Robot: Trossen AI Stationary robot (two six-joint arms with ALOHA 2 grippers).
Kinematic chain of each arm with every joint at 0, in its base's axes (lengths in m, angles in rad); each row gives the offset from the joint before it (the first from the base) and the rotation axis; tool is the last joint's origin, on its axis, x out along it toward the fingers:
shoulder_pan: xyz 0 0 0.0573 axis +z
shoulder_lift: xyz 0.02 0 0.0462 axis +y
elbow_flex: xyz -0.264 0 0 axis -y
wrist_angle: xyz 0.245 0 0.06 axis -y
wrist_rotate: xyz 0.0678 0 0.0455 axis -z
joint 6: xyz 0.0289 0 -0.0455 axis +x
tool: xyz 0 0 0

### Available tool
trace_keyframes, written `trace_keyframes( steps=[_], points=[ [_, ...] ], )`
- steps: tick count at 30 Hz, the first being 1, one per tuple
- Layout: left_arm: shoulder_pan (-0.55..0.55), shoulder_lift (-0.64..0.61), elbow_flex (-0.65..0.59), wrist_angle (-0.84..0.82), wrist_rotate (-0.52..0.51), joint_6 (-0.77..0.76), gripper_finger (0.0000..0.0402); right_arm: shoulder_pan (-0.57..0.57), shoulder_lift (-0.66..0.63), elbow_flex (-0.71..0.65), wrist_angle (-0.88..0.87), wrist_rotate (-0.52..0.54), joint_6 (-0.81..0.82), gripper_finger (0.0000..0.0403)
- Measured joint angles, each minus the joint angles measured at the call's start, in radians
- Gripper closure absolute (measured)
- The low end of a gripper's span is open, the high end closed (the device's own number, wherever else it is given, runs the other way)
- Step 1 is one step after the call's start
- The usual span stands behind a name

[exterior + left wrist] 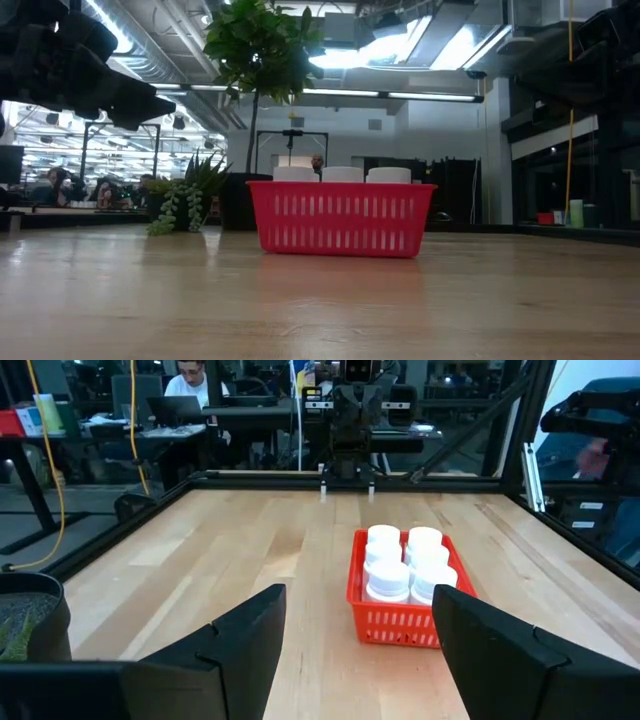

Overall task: Pick and place pill bottles into a basket
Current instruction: Return to Home Position

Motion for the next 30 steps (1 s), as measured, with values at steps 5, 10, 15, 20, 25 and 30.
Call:
trace_keyframes(
  steps=[5, 10, 15, 20, 25, 30],
  points=[
    [0.0, 0.0, 0.0, 0.0, 0.0, 0.0, 0.0157, 0.0, 0.0, 0.0, 0.0, 0.0, 0.0, 0.037],
    [0.0, 0.0, 0.0, 0.0, 0.0, 0.0, 0.0155, 0.0, 0.0, 0.0, 0.0, 0.0, 0.0, 0.037],
    [0.0, 0.0, 0.0, 0.0, 0.0, 0.0, 0.0157, 0.0, 0.0, 0.0, 0.0, 0.0, 0.0, 0.037],
    [0.0, 0.0, 0.0, 0.0, 0.0, 0.0, 0.0156, 0.04, -0.001, 0.0, 0.002, 0.005, 0.0, 0.037],
    [0.0, 0.0, 0.0, 0.0, 0.0, 0.0, 0.0156, 0.084, -0.001, 0.001, 0.0, -0.007, 0.0, 0.037],
    [0.0, 0.0, 0.0, -0.002, 0.0, 0.0, 0.0156, 0.085, -0.001, 0.001, -0.001, -0.007, 0.0, 0.037]
  ],
)
